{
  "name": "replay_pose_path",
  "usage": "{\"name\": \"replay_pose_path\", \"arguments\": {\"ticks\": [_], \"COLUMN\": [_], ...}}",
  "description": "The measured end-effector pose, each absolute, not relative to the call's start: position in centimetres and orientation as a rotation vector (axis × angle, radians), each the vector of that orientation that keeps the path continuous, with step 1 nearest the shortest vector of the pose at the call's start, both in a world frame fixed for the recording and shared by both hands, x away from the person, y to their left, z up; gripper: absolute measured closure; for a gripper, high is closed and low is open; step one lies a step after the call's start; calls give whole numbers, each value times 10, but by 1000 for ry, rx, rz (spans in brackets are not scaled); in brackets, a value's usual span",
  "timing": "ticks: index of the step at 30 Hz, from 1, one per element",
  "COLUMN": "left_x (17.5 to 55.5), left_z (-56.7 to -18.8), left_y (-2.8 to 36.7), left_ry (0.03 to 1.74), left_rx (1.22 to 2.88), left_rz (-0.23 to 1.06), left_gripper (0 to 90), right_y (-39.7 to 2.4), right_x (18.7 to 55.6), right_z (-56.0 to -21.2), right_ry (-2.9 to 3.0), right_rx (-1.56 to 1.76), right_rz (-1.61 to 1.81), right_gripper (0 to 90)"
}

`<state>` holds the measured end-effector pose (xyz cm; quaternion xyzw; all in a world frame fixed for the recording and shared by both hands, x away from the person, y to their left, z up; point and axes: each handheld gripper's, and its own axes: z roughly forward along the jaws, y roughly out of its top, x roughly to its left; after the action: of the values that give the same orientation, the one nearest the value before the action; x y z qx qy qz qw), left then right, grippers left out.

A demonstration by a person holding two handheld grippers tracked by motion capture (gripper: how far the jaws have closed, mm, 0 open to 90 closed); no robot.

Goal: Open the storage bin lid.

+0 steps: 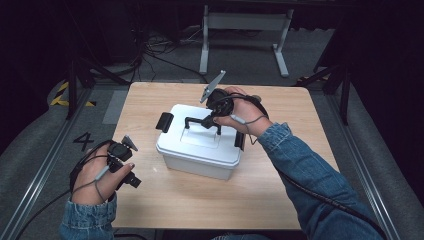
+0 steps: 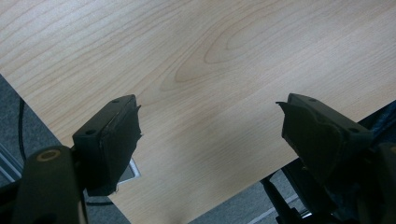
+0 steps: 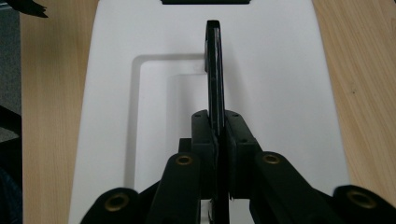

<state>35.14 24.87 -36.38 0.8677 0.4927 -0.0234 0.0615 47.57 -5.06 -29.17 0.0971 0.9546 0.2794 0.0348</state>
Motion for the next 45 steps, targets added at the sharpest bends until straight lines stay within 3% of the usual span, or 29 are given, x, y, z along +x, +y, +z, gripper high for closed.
{"name": "replay_pose_path", "arguments": {"ticks": [28, 45], "left_x": [351, 352], "left_z": [-365, -366], "left_y": [249, 246], "left_ry": [1484, 1486], "left_rx": [2630, 2640], "left_rz": [-66, -76], "left_gripper": [202, 201], "right_y": [-83, -159], "right_x": [467, 475], "right_z": [-234, -224], "right_ry": [2818, 2720], "right_rx": [312, 498], "right_rz": [994, 967], "right_gripper": [846, 846]}}
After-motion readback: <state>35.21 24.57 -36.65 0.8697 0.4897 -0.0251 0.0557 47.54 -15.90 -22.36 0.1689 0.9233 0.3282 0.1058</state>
